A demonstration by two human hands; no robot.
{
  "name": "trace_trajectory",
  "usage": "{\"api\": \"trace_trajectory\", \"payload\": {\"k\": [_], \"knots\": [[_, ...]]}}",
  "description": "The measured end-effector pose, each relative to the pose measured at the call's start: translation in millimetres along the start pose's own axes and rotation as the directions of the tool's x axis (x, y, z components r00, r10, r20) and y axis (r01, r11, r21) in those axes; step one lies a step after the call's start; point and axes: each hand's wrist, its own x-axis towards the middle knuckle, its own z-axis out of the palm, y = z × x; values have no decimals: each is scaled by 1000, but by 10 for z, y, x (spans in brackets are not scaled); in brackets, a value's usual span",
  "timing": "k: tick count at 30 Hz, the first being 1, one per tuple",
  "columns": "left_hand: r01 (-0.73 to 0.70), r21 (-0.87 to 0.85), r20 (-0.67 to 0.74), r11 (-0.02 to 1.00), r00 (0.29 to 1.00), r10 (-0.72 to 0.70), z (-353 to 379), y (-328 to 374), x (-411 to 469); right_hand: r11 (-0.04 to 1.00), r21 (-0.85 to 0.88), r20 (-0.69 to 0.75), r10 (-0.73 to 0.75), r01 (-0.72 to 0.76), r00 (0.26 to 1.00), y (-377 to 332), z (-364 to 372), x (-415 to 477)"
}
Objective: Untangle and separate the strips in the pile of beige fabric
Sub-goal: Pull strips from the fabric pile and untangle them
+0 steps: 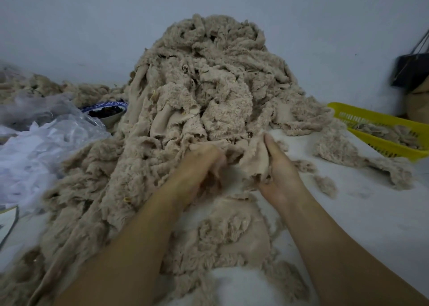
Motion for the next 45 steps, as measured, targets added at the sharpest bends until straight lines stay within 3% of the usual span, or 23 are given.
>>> {"api": "trace_trajectory", "payload": {"k": [1, 3, 7, 10, 12, 14, 16, 17, 19, 21, 25, 28, 30, 32, 35, 37, 40, 42, 45], "knots": [[77, 81, 98, 994, 992, -85, 64, -17, -26, 1000, -23, 99, 18, -15, 995, 7, 23, -20], [210, 43, 220, 977, 952, -214, 138, -31, -40, 996, -75, 284, 64, -44, 957, 19, 73, -94], [243, -346, 315, 906, 940, -132, 56, -2, -31, 937, -350, 322, 143, -23, 936, 173, 143, -200], [265, -554, 218, 789, 961, -170, 22, 68, -21, 825, -565, 300, 238, -29, 924, 297, 151, -252], [215, -576, 84, 789, 975, -204, 10, 68, 4, 785, -618, 294, 274, -37, 916, 284, 158, -273], [136, -459, -3, 878, 988, -155, 57, 89, 6, 803, -595, 283, 242, -28, 928, 245, 164, -256], [-20, -111, -59, 994, 998, 13, 114, 112, -60, 830, -558, 229, 154, 0, 961, 220, 180, -220], [-126, 113, -48, 986, 990, 132, 139, 106, -85, 832, -555, 190, 106, 18, 976, 229, 175, -187], [-347, 471, 71, 811, 931, 358, 189, 71, -101, 831, -555, 104, 38, 26, 994, 241, 142, -104], [-466, 544, 215, 698, 881, 421, 234, 58, -129, 824, -566, 39, -5, 26, 999, 219, 82, -41], [-315, 306, 376, 898, 907, 190, 279, 136, -203, 882, -464, -101, 40, -83, 994, 105, -7, -17], [-96, 87, 561, 992, 827, 31, 208, 166, -226, 929, -355, -88, 76, -103, 993, 54, -15, -57], [64, -11, 641, 998, 766, -42, 137, 169, -239, 931, -353, -88, 68, -95, 994, 26, -1, -76], [174, -37, 596, 984, 795, -118, 131, 144, -234, 888, -458, -66, 20, -48, 998, 27, 26, -83], [223, -54, 271, 973, 941, -201, 188, 93, -136, 658, -732, 61, -194, 176, 979, 101, 45, -66], [200, -114, 136, 973, 974, -184, 229, 73, -76, 523, -796, 203, -243, 304, 949, 173, 64, -94], [277, -246, 74, 929, 961, -267, 215, 63, -22, 387, -832, 365, -158, 398, 917, 263, 101, -148], [369, -430, 98, 824, 926, -363, 176, 70, -2, 396, -825, 407, -81, 404, 910, 278, 98, -156], [395, -609, 155, 687, 909, -386, 124, 88, 17, 405, -842, 410, 54, 356, 910, 265, 107, -176]]}}
